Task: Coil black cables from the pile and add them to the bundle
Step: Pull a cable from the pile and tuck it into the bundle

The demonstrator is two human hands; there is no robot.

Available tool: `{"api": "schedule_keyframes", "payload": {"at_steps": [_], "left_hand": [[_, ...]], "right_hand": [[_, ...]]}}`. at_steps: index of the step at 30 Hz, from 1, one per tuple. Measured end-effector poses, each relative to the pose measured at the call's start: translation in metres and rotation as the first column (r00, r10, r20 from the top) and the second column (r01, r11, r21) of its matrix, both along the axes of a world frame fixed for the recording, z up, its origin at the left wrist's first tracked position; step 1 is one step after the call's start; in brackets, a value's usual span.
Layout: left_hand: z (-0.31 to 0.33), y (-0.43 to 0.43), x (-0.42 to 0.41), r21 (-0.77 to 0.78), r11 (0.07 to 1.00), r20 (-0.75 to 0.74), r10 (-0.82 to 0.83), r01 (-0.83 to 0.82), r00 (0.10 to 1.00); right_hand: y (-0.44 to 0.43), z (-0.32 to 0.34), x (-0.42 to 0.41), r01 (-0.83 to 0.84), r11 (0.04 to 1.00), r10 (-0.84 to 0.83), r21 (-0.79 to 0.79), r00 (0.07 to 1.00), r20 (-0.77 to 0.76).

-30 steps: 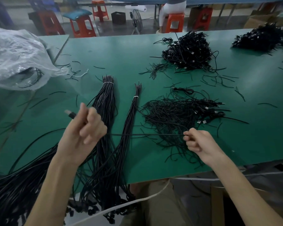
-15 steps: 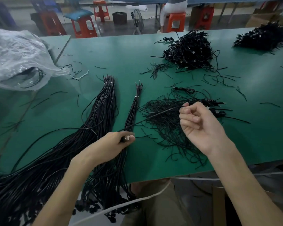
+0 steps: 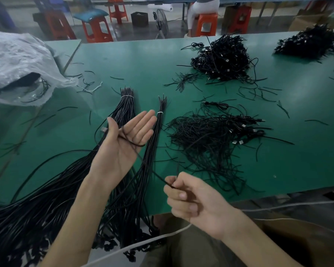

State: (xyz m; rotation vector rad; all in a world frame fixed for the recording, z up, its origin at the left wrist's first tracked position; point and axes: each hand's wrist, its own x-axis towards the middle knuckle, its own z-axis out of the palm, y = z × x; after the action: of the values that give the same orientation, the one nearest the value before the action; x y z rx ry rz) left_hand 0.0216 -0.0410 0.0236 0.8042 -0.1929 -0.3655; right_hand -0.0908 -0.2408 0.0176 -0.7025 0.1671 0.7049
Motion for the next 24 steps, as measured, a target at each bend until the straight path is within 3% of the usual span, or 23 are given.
{"api": "schedule_keyframes", "payload": {"at_steps": [2,4,5,7,8,10,12,15,21,24], "left_hand": [[0.006,0.006,-0.006,-0.230,0.967,-0.045,-0.127,0.114,0.991],[0.012,0.010,-0.014,-0.263,0.930,0.013,-0.264,0.258,0.965],[0.014,0.011,-0.018,-0.177,0.933,0.051,-0.309,0.313,0.950],[0.016,0.014,-0.027,0.165,0.925,0.127,-0.365,0.343,0.922],[0.016,0.014,-0.031,0.372,0.869,0.167,-0.408,0.326,0.898],[0.016,0.015,-0.036,0.693,0.660,0.182,-0.550,0.291,0.815],[0.014,0.010,-0.040,0.816,0.496,0.122,-0.649,0.296,0.751],[0.007,0.001,-0.041,0.893,0.394,0.108,-0.658,0.218,0.745],[-0.006,-0.004,-0.037,0.895,0.444,0.198,-0.494,0.050,0.847],[-0.011,-0.014,-0.043,0.761,0.645,0.138,-0.275,0.076,0.951]], "right_hand": [[-0.001,-0.012,0.006,0.056,0.998,-0.059,-0.041,0.996,-0.071],[-0.005,-0.017,0.016,0.155,0.985,-0.163,-0.072,0.979,-0.123],[-0.008,-0.017,0.022,0.202,0.976,-0.211,-0.082,0.969,-0.131],[-0.013,-0.014,0.033,0.277,0.956,-0.287,-0.101,0.952,-0.108],[-0.014,-0.011,0.037,0.301,0.947,-0.310,-0.114,0.947,-0.082],[-0.016,-0.004,0.043,0.313,0.939,-0.318,-0.144,0.948,-0.016],[-0.013,0.003,0.046,0.298,0.938,-0.293,-0.177,0.954,0.056],[-0.003,0.011,0.047,0.286,0.931,-0.254,-0.228,0.954,0.161],[0.014,0.012,0.041,0.260,0.914,-0.166,-0.311,0.940,0.298],[0.021,0.007,0.036,0.231,0.941,-0.165,-0.245,0.950,0.264]]}}
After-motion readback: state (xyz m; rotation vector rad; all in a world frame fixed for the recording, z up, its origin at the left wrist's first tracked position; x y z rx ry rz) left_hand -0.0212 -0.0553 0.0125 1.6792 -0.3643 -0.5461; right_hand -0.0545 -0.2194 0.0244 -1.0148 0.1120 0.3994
